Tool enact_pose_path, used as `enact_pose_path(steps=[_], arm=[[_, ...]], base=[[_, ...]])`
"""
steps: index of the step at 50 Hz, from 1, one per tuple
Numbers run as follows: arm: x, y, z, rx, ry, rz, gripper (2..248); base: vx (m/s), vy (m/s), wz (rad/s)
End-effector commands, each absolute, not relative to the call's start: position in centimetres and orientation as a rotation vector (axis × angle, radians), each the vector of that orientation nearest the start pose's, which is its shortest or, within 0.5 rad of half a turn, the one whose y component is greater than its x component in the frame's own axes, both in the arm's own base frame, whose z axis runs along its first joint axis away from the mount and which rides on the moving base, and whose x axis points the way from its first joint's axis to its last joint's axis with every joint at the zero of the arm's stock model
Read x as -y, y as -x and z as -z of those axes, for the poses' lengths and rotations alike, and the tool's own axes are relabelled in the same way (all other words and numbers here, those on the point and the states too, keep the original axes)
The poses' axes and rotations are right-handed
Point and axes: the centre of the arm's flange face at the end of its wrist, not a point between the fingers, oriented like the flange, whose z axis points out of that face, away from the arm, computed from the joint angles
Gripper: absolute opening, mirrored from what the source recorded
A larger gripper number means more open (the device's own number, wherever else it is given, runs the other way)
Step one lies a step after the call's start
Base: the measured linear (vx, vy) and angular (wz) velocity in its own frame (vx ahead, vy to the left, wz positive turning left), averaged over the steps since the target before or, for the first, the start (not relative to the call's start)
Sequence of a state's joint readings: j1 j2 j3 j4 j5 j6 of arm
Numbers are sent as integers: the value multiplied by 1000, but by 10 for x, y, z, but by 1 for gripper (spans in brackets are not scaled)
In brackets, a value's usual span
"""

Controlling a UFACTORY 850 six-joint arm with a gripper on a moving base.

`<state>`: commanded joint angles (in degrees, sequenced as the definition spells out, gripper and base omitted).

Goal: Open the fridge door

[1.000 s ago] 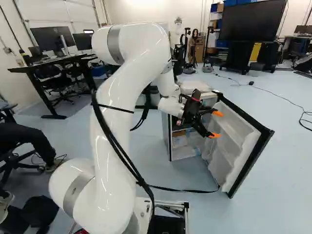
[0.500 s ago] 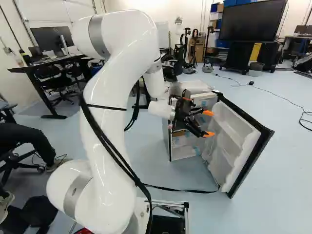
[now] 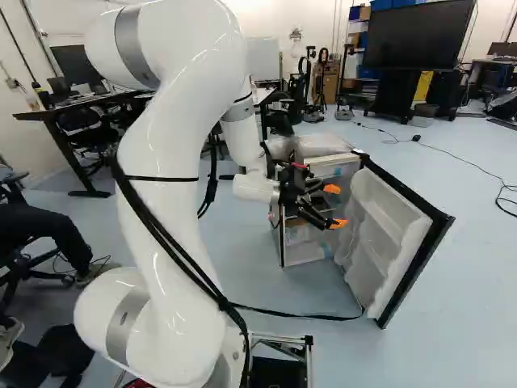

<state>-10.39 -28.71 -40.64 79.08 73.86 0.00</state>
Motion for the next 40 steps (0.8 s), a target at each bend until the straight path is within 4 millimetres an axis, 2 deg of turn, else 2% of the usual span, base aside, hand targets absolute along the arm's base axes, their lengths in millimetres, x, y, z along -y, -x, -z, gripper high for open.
enact_pose_path(steps=[40], arm=[[154, -417, -312, 1472, -1425, -1338, 247]], base=[[0, 0, 0]])
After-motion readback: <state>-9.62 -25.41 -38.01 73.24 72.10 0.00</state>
